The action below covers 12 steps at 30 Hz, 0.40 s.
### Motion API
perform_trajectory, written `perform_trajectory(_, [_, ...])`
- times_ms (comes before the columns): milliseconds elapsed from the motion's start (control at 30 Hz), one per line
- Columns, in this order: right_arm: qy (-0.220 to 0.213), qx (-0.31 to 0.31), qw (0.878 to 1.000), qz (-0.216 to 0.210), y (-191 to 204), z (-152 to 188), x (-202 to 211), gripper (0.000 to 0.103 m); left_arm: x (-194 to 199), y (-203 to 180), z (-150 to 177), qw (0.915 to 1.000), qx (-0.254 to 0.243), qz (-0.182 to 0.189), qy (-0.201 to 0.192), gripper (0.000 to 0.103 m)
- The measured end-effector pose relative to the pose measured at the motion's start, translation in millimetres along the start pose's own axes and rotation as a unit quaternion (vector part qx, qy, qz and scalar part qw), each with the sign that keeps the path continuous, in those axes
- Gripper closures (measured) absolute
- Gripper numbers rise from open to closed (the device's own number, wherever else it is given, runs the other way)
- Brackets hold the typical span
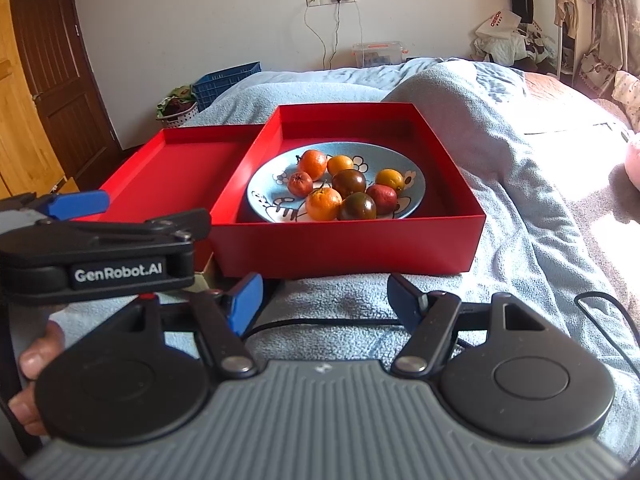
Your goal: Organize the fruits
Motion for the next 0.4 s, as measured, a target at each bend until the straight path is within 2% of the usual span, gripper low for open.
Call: perform_trajectory(400, [0.0,-0.003,1.0,0.001,-0.8,0.2,-0.5,0.032,-0.6,0.6,2.8,0.9998,0.005,0.012,0.013,0.0])
Point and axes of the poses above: each gripper's, at about its wrist camera, not at the fingertips, and x roughly against the way its jaws point, y to its left, z to its underside, the point moved 2 cm from there along -x, roughly the way its jaws point, and after that the axes turned 4 degrees about -x, right-handed, at the moved point
